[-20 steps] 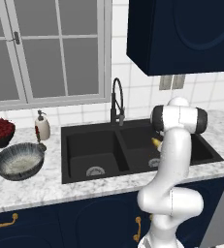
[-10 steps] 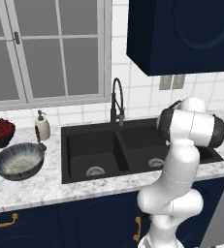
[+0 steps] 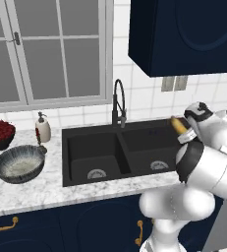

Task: Pick the cucumber from the sink and place it in the bowl. Then pick the bowl and place it in the microwave. Then close the microwave door and press the start button.

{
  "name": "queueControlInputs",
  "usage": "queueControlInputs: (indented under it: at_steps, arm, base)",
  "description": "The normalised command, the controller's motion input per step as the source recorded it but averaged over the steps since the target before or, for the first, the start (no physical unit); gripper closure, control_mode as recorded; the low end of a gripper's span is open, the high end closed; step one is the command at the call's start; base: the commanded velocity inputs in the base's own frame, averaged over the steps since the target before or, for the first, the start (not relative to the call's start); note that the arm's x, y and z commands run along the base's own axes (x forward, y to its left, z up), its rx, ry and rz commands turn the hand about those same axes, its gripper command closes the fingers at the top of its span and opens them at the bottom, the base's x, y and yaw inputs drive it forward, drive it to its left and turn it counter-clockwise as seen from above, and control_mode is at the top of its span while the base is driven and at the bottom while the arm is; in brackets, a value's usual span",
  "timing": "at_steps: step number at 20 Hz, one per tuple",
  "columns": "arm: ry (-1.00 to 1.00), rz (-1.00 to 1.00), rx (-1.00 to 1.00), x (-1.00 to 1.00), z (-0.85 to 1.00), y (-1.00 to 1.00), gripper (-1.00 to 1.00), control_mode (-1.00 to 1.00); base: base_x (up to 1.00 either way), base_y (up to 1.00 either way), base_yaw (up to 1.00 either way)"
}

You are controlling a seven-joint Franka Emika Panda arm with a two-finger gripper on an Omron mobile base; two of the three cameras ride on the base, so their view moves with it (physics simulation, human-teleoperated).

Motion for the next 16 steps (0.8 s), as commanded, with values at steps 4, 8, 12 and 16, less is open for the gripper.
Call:
queueControlInputs:
  at_steps: [4, 8, 12, 16]
  arm:
    - [-0.20, 0.02, -0.03, -0.87, 0.93, 0.63, 1.00, -1.00]
    - [-0.04, 0.00, -0.01, -0.83, 0.77, 0.83, 1.00, -1.00]
    - [0.01, 0.01, 0.01, -0.71, 0.72, 0.99, 1.00, -1.00]
    - [0.14, 0.08, 0.02, -0.58, 0.79, 1.00, 1.00, -1.00]
  base:
    - [0.00, 0.00, 0.00]
    - [0.00, 0.00, 0.00]
    - [0.00, 0.00, 0.00]
    - [0.00, 0.00, 0.00]
